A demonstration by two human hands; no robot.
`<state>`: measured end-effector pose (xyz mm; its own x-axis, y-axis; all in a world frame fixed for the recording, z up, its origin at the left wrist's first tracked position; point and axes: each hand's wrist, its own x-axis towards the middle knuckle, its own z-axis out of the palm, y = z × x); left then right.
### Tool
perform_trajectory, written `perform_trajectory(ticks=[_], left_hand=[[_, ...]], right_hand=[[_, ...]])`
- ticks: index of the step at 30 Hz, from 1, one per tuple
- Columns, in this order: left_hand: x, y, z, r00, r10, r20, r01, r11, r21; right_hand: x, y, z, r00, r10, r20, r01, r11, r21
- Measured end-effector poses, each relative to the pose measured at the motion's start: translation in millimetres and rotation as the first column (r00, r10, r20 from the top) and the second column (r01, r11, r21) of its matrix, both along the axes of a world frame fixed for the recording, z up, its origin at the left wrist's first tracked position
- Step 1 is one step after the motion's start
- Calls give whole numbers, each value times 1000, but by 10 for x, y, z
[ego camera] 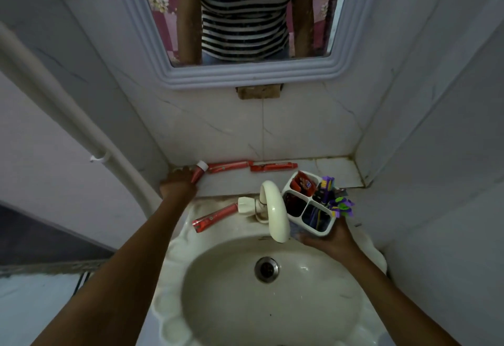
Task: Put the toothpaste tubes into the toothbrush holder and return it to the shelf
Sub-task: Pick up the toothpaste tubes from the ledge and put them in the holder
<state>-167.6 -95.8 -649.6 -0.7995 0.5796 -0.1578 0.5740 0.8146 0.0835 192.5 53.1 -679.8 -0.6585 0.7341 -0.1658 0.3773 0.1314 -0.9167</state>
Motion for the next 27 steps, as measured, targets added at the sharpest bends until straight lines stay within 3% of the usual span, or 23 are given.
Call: perform_trajectory(ticks=[3, 4, 8, 11, 15, 18, 21, 24, 27], left_hand=[[29, -170, -169, 995, -47, -94, 53, 997, 63], [19, -176, -169, 998, -28, -64, 33, 996, 84], [39, -47, 85, 960, 24, 281, -100, 960, 260], [244, 98, 491, 866, -115, 487, -161, 857, 489], [621, 409, 1232, 795, -427, 431, 135, 817, 561], [912, 610, 1704, 708, -598, 376, 419, 784, 457], [1198, 813, 1922, 674, -659, 333, 635, 748, 195], [1513, 1038, 1869, 689, -668, 282, 710, 701, -75], [1758, 1194, 1714, 685, -714, 148, 726, 650, -225]], right_hand=[[-42, -2, -29, 999, -17, -42, 17, 1000, -4], [-43, 2, -41, 999, -27, -41, 27, 1000, -9], [-24, 11, -86, 999, -22, -42, 22, 1000, 0], [-11, 18, -55, 1000, -17, -4, 17, 1000, -14], [-9, 11, 10, 995, 71, 71, -69, 997, -22], [-4, 4, 43, 995, 70, 73, -68, 997, -26], [-10, -22, 62, 997, 50, 53, -49, 999, -15], [-7, -10, -32, 1000, -31, -3, 31, 999, 17], [-41, -37, 15, 998, -44, -35, 45, 999, 26]])
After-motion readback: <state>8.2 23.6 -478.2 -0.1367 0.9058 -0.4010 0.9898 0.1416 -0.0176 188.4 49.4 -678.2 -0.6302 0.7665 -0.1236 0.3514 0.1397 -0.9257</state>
